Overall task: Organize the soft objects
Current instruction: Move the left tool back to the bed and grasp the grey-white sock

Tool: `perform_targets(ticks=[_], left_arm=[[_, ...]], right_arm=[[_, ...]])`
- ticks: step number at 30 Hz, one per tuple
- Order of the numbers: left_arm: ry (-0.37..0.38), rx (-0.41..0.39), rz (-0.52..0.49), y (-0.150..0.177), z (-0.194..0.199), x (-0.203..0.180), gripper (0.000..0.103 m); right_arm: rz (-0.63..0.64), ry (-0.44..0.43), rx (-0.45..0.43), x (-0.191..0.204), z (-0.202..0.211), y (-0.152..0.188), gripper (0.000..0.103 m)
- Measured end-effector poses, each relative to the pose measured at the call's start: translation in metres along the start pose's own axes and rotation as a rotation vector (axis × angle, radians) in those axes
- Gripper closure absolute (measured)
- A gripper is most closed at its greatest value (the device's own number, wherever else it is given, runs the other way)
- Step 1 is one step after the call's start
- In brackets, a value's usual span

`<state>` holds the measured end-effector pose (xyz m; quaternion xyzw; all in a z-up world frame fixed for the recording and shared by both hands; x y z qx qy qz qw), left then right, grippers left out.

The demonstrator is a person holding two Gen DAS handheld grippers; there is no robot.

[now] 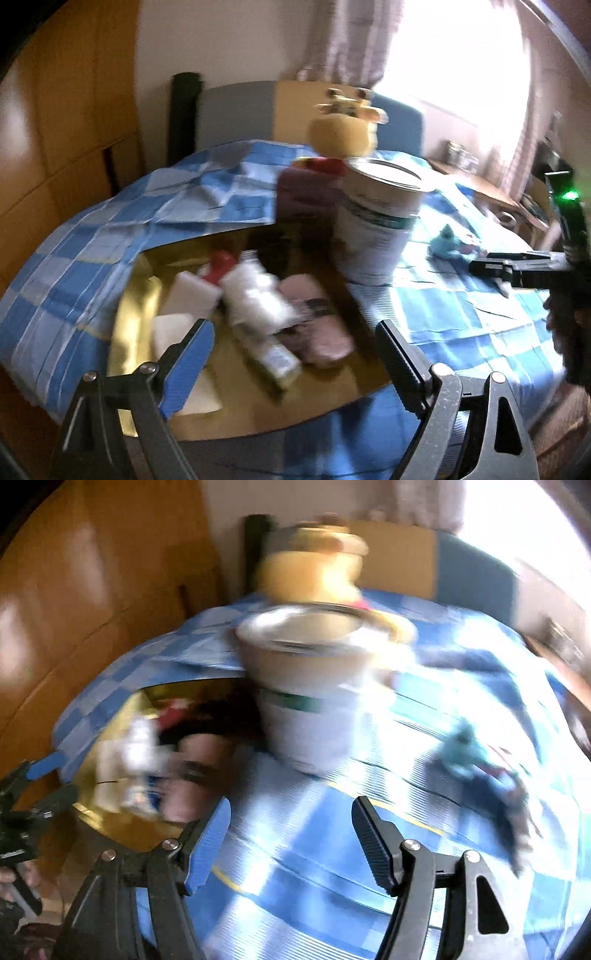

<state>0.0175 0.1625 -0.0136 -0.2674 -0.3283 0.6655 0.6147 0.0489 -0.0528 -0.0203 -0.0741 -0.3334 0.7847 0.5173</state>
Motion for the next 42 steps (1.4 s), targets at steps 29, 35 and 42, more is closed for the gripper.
perform_targets(ticks=[29,35,42], left_arm=[[0.466,0.208,-0.294,-0.045,-0.087,-0.333,0.019],[0.455,0.261,-0.277,-0.056,-0.134,-0.398,0.016],[0.418,0.268,-0.241,-0.059,-0.183,-0.447,0.01]], right_arm=[[-1.052,0.25,-0.395,-0.278,0.111,0.11,0.034],[-1.08,0.185,-0.429,-0.278,0.114,0.109,0.034],[-1.077,0.135,-0.446,-0.275,0.115,0.104,0.034]])
Point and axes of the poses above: each gripper's, at about its wrist camera, not at the fingertips, and z roughly against the way its jaws point, x to its left, y to its underside, the point moved 7 cm from there along -z, roughly the way its jaws point, and after that the axes turned 8 degrees about -y, right-handed, at the moved point
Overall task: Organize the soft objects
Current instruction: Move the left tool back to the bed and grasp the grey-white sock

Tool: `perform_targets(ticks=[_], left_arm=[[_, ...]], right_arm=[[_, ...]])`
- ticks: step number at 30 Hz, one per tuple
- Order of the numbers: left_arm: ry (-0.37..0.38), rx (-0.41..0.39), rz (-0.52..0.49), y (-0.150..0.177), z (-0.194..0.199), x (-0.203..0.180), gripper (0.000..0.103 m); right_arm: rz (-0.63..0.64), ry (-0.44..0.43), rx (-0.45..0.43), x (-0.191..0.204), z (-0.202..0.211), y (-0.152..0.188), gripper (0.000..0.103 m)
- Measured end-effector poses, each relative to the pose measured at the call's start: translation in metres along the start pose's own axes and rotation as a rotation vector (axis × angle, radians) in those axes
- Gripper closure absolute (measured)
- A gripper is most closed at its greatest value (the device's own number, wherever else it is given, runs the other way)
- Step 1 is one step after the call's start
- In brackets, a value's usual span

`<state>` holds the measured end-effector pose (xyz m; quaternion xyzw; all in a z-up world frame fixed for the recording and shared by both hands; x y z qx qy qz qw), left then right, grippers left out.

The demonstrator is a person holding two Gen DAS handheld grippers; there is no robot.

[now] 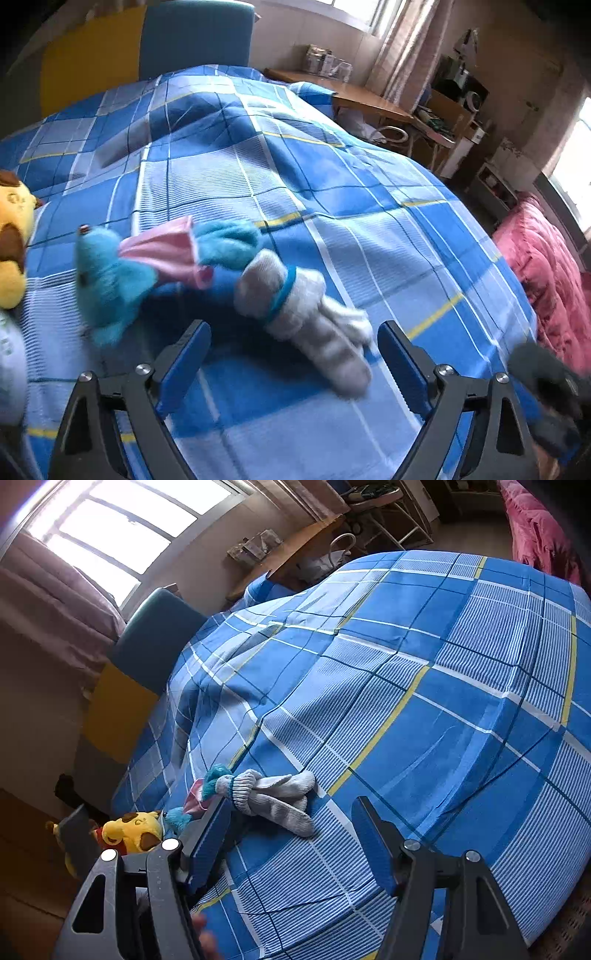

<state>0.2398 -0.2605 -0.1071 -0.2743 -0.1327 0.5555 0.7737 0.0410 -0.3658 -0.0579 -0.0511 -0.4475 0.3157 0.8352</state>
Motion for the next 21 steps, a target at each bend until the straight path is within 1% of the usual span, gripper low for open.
perform_targets(ticks=[3,5,6,7,8,9,10,12,15,18,21], left_arm=[[-0.02,-0.002,0.036,-0.009,-0.022,-0.001,0.01],[-0.014,0.01,0.059,-0.011,-0.036,-0.002,0.012],[-0.001,0.024,0.06,-0.01,-0.042,-0.003,0.026],[-0.003,0.046,0.047,-0.007,-0.049,-0.004,0.048],[0.002,0.056,0.043,-0.004,-0.051,-0.003,0.049],[0.02,0.037,0.044,-0.003,-0.047,-0.001,0.054],[0.038,0.037,0.03,0.0,-0.042,0.0,0.057],[0.046,0.027,0.01,0.008,-0.028,0.003,0.057],[0.054,-0.007,-0.018,0.023,0.003,0.011,0.057],[0.053,-0.021,-0.036,0.049,0.037,0.027,0.057],[0.01,-0.022,-0.031,0.077,0.062,0.051,0.057]], right_arm=[[-0.005,-0.018,0.021,0.002,-0.003,0.003,0.034],[0.001,-0.027,0.038,0.005,-0.006,0.006,0.034],[0.007,-0.03,0.046,0.006,-0.008,0.007,0.034],[0.011,-0.03,0.052,0.007,-0.009,0.008,0.034],[0.013,-0.029,0.059,0.007,-0.01,0.009,0.034],[0.013,-0.031,0.066,0.007,-0.011,0.01,0.034],[0.012,-0.033,0.069,0.007,-0.012,0.011,0.034],[0.015,-0.035,0.062,0.007,-0.01,0.011,0.034],[0.023,-0.034,0.047,0.008,-0.008,0.009,0.034],[0.024,-0.029,0.058,0.007,-0.01,0.01,0.034],[0.033,-0.028,0.087,0.008,-0.015,0.014,0.034]])
Point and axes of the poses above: each gripper's, at about its wrist camera, not at the fingertips, and z roughly against the way its jaws point, x to its left, y to its underside, the point moved 7 cm from there along -z, roughly the way its jaws point, and after that the axes turned 8 degrees about -y, right-handed, at the moved point
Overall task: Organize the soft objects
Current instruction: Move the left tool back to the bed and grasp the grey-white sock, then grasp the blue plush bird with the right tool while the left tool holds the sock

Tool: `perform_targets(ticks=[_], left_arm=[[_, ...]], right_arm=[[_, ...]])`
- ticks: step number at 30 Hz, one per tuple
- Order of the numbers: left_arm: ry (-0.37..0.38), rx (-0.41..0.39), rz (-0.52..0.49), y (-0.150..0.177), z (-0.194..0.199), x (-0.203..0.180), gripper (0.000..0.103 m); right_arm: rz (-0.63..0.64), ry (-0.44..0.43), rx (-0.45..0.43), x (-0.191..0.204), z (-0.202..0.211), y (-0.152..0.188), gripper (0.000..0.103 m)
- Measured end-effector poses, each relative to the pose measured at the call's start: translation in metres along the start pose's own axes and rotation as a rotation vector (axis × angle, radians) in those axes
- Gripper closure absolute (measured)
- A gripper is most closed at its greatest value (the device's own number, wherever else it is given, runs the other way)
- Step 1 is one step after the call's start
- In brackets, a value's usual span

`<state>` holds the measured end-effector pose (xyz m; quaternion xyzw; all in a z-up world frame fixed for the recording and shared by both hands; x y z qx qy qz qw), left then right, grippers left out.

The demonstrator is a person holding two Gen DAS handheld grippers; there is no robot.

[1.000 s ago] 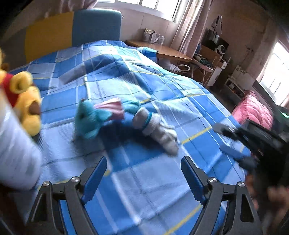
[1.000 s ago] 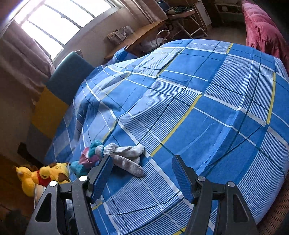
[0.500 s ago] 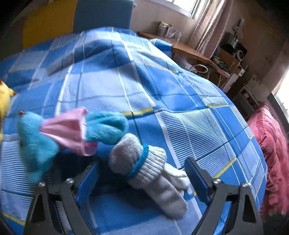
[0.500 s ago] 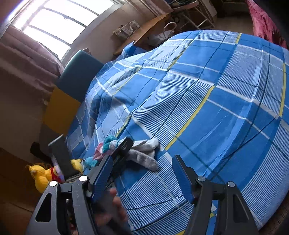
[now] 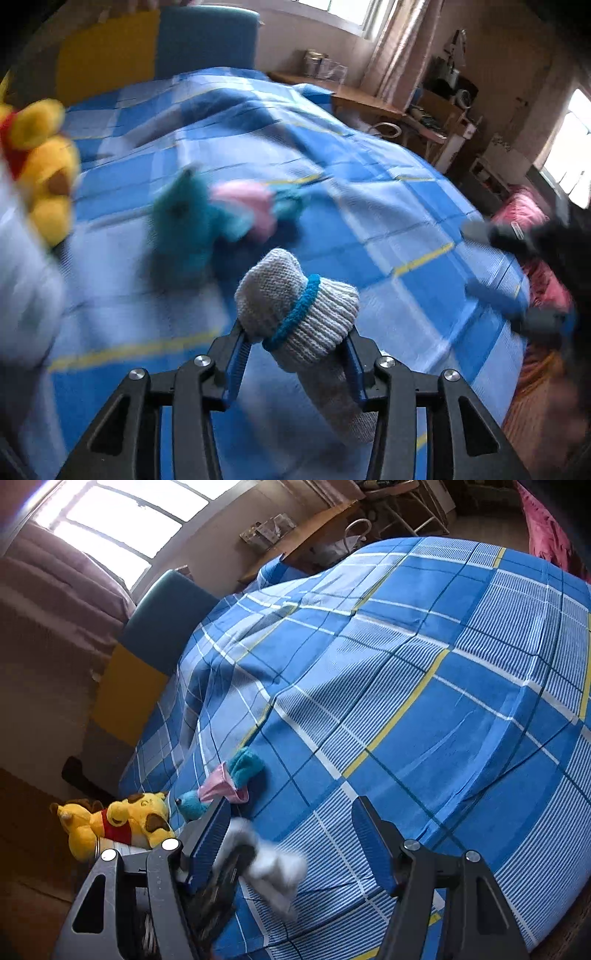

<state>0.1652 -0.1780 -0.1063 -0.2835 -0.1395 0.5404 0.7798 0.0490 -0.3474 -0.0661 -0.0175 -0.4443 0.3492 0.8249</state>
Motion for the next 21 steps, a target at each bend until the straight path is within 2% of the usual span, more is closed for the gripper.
perform_targets(ticks=[7,9,13,17,21], left_arm=[[-0.103,0.027,0.029,0.081,0.039,0.067,0.057],[-0.089,0.023,0.058,0.096,0.042,0.079,0.057],[-0.086,-0.029,0.024,0.103,0.046,0.08,0.057],[-0.071,-0.054,0.027,0.104,0.045,0.081,0.057],[-0.051,-0.072,0.04,0.104,0.047,0.083,0.057]], right_arm=[[0.09,-0.027,0.147,0.018,-0.027,0.023,0.034],[0.11,-0.045,0.181,0.026,-0.034,0.031,0.034],[0.102,-0.117,0.235,0.048,-0.05,0.048,0.034],[0.1,-0.138,0.251,0.073,-0.076,0.057,0.029],[0.098,-0.133,0.285,0.097,-0.119,0.062,0.027]])
Point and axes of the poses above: each gripper's, at about its wrist camera, not at the fingertips, and z roughly against the way its jaws point, x to its left, y to its underside, the point moved 7 cm from there along -z, roughly the way its jaws point, and after that the axes turned 8 degrees about -y, right-handed, at the moved point
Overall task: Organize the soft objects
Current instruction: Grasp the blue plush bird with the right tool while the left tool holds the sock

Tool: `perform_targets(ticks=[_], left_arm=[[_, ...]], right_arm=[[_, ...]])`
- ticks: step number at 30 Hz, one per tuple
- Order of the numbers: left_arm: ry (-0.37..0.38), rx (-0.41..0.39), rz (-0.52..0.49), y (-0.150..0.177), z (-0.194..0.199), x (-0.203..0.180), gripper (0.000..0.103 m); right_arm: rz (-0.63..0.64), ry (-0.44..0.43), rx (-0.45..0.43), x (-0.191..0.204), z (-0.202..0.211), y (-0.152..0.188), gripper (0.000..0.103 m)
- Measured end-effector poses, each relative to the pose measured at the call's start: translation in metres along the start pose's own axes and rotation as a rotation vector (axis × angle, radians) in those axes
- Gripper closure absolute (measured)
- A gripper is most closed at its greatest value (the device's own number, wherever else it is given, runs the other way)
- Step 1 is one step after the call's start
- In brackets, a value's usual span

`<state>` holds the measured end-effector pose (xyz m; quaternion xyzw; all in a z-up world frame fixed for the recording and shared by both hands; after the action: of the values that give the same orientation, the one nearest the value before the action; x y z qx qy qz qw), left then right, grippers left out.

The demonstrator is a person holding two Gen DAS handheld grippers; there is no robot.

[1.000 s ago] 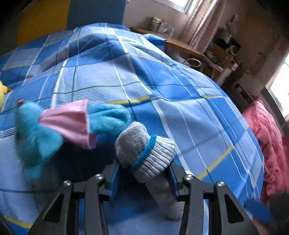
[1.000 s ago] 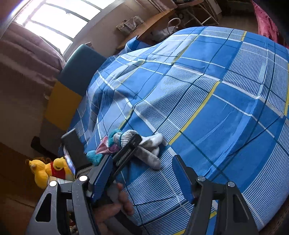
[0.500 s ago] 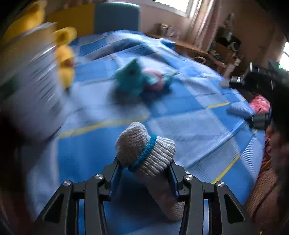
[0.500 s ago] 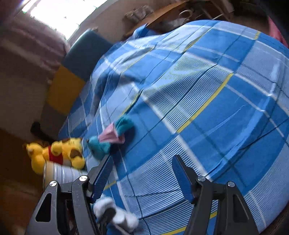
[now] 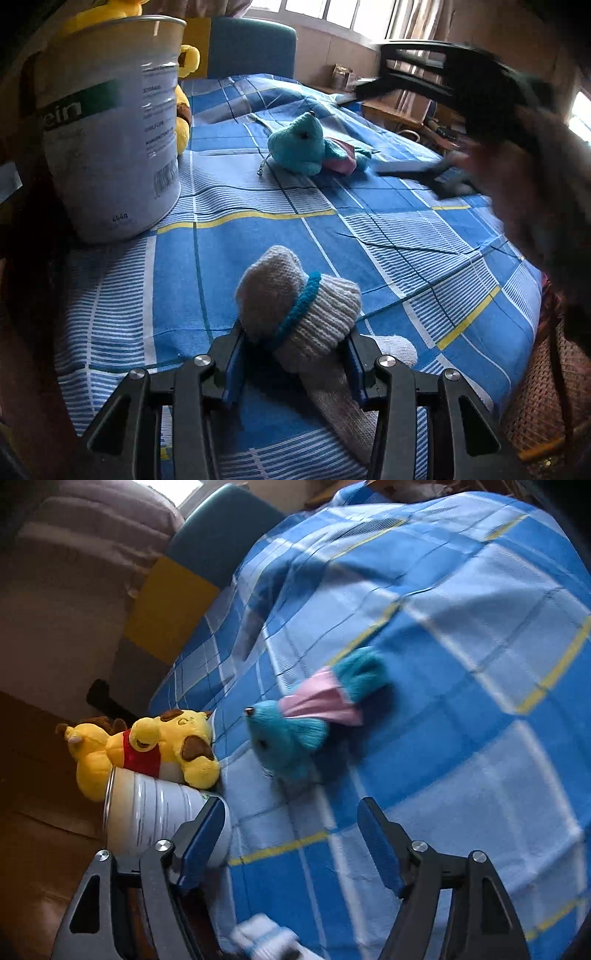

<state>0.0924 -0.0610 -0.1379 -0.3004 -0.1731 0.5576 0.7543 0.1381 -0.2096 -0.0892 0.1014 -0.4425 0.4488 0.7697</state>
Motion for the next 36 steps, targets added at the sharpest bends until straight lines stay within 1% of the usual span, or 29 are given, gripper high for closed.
perform_targets(ticks=[2,5,11,13,14,15,16,17,19,20,23,26,29,32,36], left_arm=[[0.006,-0.007,0.002,0.0,0.0,-0.001,0.057],[0.016,-0.017,0.004,0.0,0.0,0.0,0.057],[0.03,-0.035,0.006,0.0,0.0,0.0,0.056],[0.035,-0.039,0.007,0.0,0.0,0.001,0.056],[0.038,-0.041,0.008,0.002,0.001,0.002,0.056],[0.043,-0.043,0.011,0.002,0.001,0.003,0.056],[0.048,-0.046,0.014,0.003,0.001,0.003,0.056],[0.051,-0.048,0.017,0.004,0.002,0.003,0.056],[0.052,-0.048,0.019,0.003,0.002,0.005,0.056],[0.051,-0.049,0.019,0.004,0.002,0.005,0.056],[0.047,-0.052,0.018,0.004,0.002,0.005,0.056],[0.037,-0.055,0.016,0.006,0.003,0.005,0.056],[0.024,-0.056,0.012,0.006,0.002,0.004,0.055],[0.008,-0.055,0.0,0.005,0.002,0.001,0.055],[-0.008,-0.046,-0.008,0.004,0.001,0.0,0.055]], right_arm=[[-0.004,0.021,0.021,0.007,-0.026,-0.007,0.027],[-0.003,0.077,0.019,0.011,-0.053,-0.018,0.027],[-0.036,0.177,-0.005,0.003,-0.083,-0.037,0.027],[-0.023,0.185,-0.002,0.0,-0.09,-0.04,0.027],[-0.002,0.206,0.011,-0.002,-0.093,-0.04,0.036],[0.022,0.223,0.022,-0.005,-0.093,-0.04,0.052],[0.034,0.217,0.024,-0.005,-0.092,-0.04,0.052],[0.052,0.215,0.024,-0.005,-0.087,-0.039,0.056],[0.119,0.21,0.046,0.001,-0.074,-0.033,0.057],[0.176,0.204,0.079,0.004,-0.065,-0.025,0.057],[0.285,0.221,0.166,0.005,-0.041,-0.005,0.057],[0.306,0.276,0.22,-0.018,-0.009,0.016,0.057],[0.282,0.354,0.208,-0.054,0.015,0.027,0.057],[0.221,0.256,0.155,-0.069,0.022,0.032,0.057],[0.266,0.284,0.16,-0.066,0.017,0.035,0.054]])
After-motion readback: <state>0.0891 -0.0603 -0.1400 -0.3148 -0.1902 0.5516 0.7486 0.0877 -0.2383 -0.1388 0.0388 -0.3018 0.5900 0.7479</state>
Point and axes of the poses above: each gripper's, at about its wrist camera, not at the fingertips, and z roughly against the way its jaws point, x to its left, y to its underside, the point moved 7 cm from there along -z, roughly the way its jaws point, and after that the axes turned 8 degrees about -y, right-handed, at the moved point
